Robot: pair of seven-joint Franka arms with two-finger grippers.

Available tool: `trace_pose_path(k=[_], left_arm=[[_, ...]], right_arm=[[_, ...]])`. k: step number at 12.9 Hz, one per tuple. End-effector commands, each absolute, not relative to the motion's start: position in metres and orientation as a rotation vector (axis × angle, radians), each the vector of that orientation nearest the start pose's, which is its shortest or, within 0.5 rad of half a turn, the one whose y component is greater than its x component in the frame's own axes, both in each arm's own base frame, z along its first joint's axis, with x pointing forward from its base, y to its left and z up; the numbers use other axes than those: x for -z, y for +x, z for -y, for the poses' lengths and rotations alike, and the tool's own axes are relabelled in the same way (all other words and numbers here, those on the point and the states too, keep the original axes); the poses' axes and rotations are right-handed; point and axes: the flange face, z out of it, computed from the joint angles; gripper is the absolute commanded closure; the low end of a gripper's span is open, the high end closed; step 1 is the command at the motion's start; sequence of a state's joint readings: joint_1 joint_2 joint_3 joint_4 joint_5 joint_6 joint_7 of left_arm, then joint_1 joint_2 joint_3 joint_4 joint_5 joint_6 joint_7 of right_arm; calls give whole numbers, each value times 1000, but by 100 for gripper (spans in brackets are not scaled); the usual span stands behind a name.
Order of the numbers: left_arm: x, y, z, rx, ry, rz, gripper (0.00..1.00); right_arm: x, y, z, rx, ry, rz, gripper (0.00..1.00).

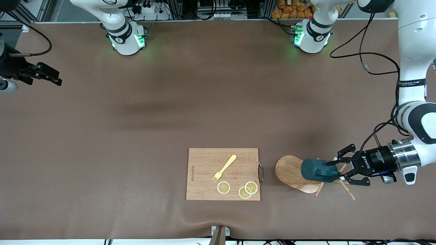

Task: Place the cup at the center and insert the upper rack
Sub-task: 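Open the left gripper and pull it back from the mug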

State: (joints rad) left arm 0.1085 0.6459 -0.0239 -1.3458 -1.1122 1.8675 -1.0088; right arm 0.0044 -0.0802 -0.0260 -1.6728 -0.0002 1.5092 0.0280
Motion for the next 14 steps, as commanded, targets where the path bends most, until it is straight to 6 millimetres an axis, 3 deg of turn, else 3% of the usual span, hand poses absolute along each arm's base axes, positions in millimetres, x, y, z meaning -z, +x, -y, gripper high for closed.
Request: trace_pose_path(k=[1,3,4,9,14], left_arm=[[-394,736,6,672,1534,-1484,0],[-409,734,10,673,1534,-1481,0],[-429,731,11,656,1534,-1475,0],[-483,719,14,614,1562,-1483,0],[-559,687,34,591,1686,-1435,0]], right_arm=[[-620,515,13,-116,-3138,-74,0],[-620,515,13,-118,-3138,-74,0],[-620,515,12,-118,-3139,-72,0],[-620,515,13,-118,-3138,-77,0],[-619,516,12,-118,-3139,-72,0]])
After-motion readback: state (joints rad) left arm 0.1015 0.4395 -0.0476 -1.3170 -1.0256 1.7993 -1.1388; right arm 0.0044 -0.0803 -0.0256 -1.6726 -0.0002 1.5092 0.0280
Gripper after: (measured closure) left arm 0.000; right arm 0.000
